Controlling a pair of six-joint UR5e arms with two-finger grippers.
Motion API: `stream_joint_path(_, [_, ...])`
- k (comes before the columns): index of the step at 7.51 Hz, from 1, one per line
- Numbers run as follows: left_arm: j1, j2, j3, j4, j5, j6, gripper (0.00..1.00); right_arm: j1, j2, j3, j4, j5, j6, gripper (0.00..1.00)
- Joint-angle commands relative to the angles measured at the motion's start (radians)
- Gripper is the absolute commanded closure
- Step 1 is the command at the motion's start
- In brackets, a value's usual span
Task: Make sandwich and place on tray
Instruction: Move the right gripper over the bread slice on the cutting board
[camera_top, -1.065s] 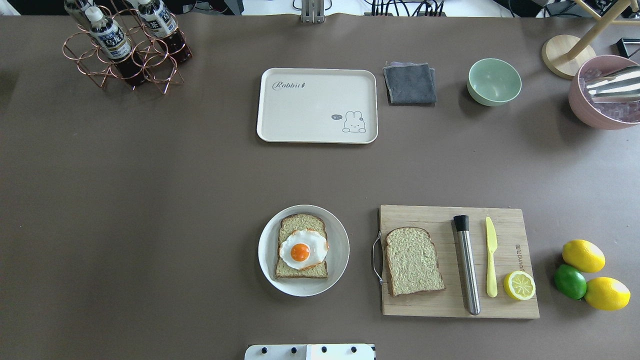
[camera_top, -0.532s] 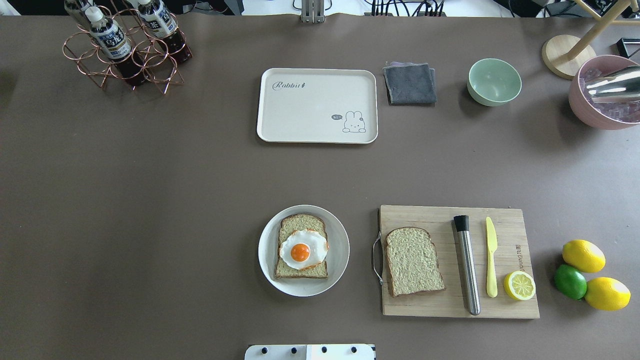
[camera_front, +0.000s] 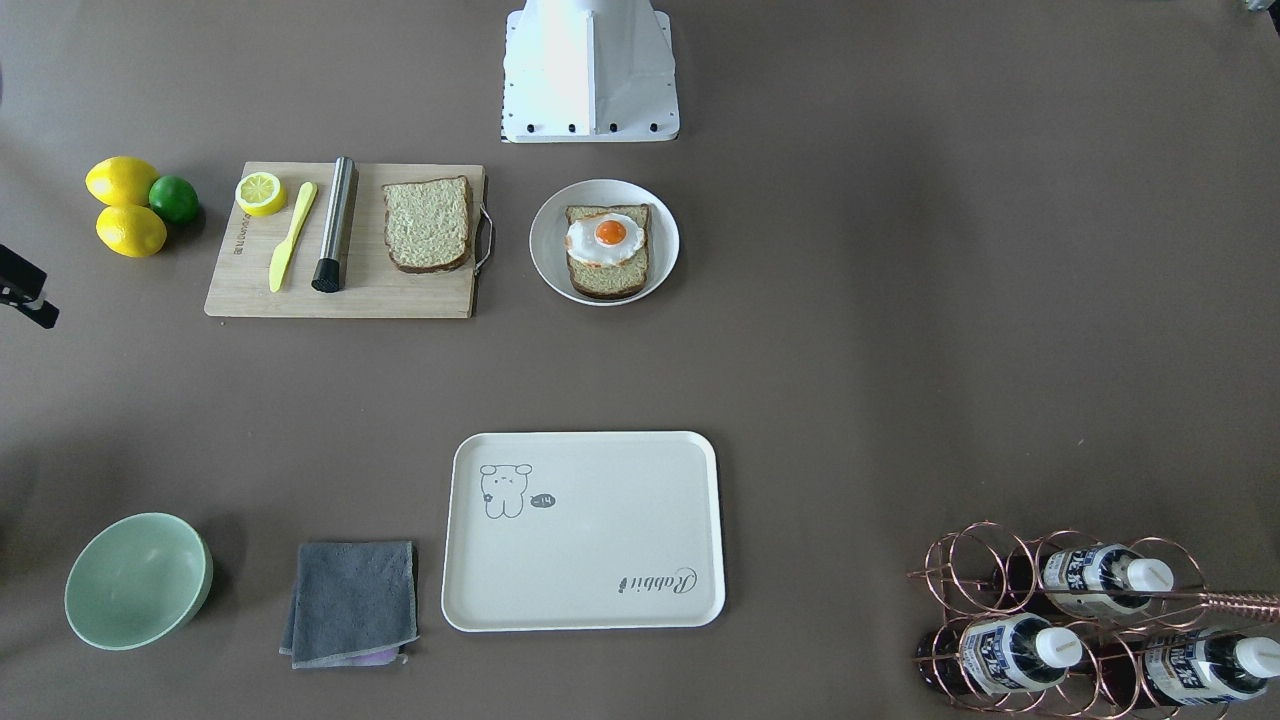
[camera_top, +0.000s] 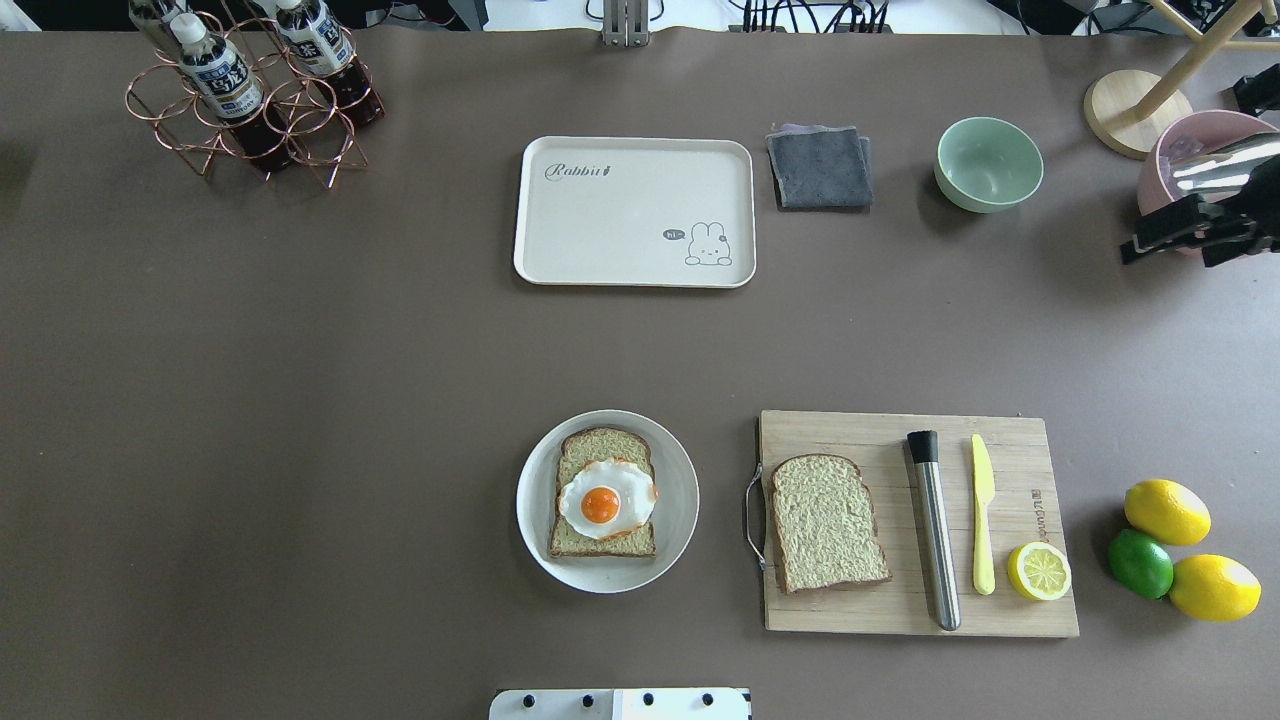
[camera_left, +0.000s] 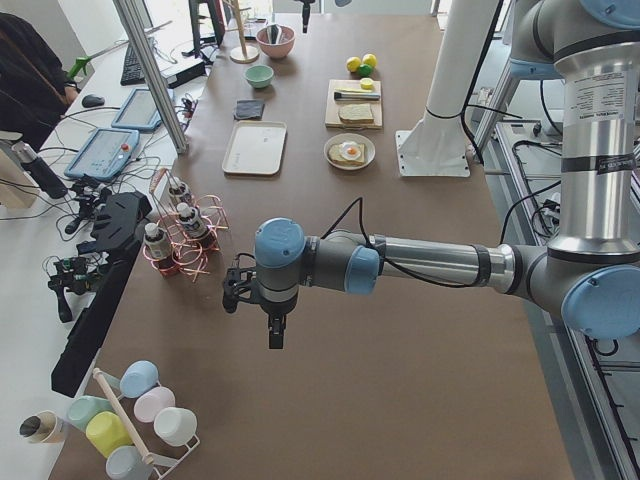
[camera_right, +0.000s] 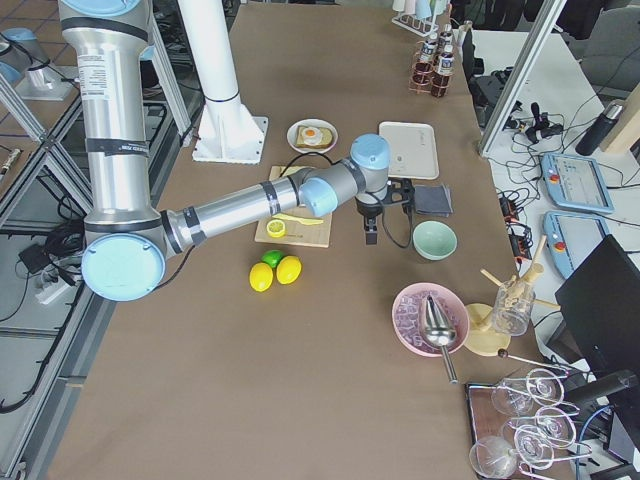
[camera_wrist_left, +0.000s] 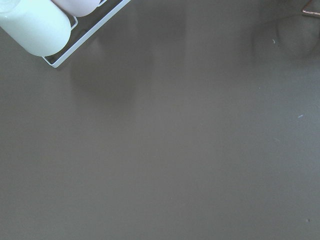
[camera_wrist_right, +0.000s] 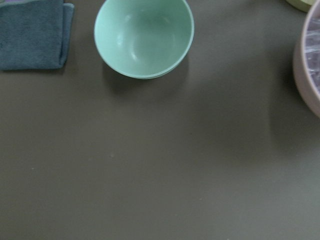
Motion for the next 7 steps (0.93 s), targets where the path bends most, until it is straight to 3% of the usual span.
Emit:
stream_joint_path(1, [-0.002,0.002,0.001,0.000,0.000,0.001,0.02,-0.208,0.089,0.090,0.037,-0.120,0.268,0.00])
stream_joint_path(3, [-0.002,0.001,0.001,0.000,0.000,0.001,0.02,-0.403,0.097,0.127,0.042,-0.264,0.310,0.00])
stream_joint_path(5, [-0.002,-0.001,0.001,0.000,0.000,0.001,0.02,-0.536,0.117,0.167,0.044,-0.347,0.534,0.00])
stream_joint_path(7, [-0.002,-0.003,-0.002,0.000,0.000,0.001,0.02,-0.642,0.116,0.205,0.044,-0.419,0.579,0.00])
